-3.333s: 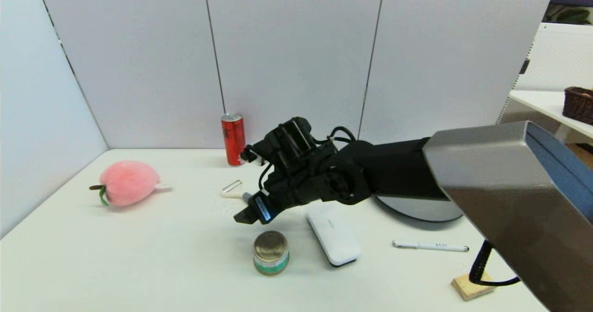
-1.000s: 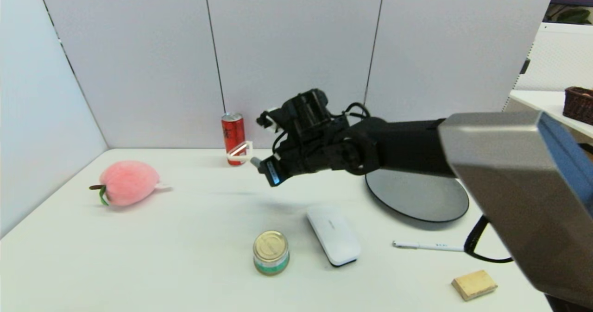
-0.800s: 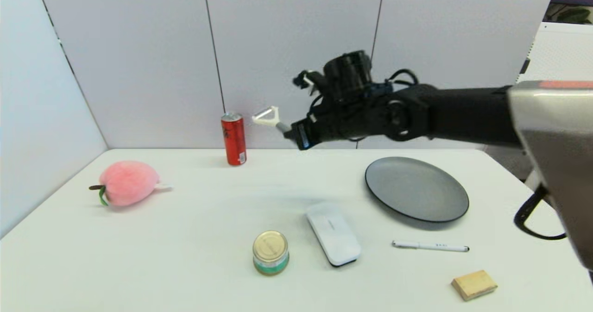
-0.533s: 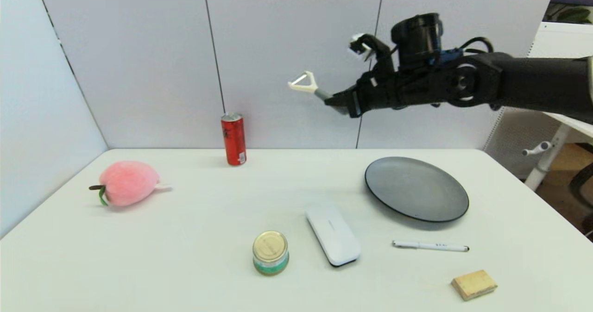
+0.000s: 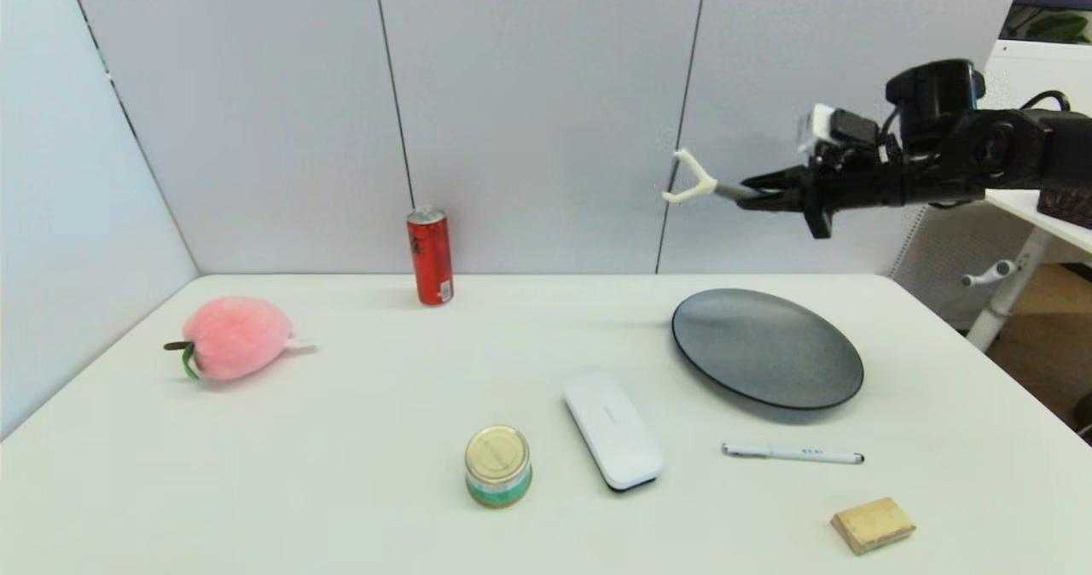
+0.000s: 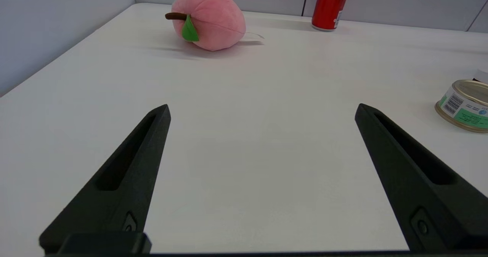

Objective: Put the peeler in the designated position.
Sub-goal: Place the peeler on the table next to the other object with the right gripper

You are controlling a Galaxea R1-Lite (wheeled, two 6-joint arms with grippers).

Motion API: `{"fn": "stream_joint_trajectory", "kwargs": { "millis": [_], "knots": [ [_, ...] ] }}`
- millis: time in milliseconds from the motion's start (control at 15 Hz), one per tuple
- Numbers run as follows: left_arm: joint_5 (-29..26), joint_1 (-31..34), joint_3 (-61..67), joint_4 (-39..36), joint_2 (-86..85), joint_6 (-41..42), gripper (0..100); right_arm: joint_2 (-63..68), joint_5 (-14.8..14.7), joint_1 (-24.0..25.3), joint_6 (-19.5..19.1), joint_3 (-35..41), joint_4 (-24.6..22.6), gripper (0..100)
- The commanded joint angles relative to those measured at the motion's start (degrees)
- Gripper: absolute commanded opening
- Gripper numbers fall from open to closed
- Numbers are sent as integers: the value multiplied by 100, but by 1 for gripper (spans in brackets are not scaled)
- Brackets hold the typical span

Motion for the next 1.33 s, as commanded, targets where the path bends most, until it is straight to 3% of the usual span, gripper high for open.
{"fn": "stream_joint_trajectory", "kwargs": {
  "millis": [67, 133, 333, 467, 600, 733, 933, 1133, 1333],
  "knots": [
    [2, 2, 9, -5, 9, -6, 100, 636, 341, -641, -2510, 13, 973, 0],
    [2, 2, 9, -5, 9, -6, 100, 874, 323, -702, -2852, -5, 973, 0],
    [2, 2, 9, -5, 9, -6, 100, 1295, 297, -667, -2852, -234, 938, 0],
    [2, 2, 9, -5, 9, -6, 100, 1401, 218, -614, -2606, -234, 885, 0],
    [2, 2, 9, -5, 9, -6, 100, 1383, -134, -430, -2053, -242, 779, 0],
    [2, 2, 9, -5, 9, -6, 100, 1366, -274, -263, -1411, -242, 445, 0],
    [2, 2, 9, -5, 9, -6, 100, 1357, -274, -148, -928, -251, -108, 0],
    [2, 2, 9, -5, 9, -6, 100, 1375, -239, -122, -752, -260, -600, 0],
    [2, 2, 9, -5, 9, -6, 100, 1419, -204, -307, -761, -251, -1664, 0]
  ]
}}
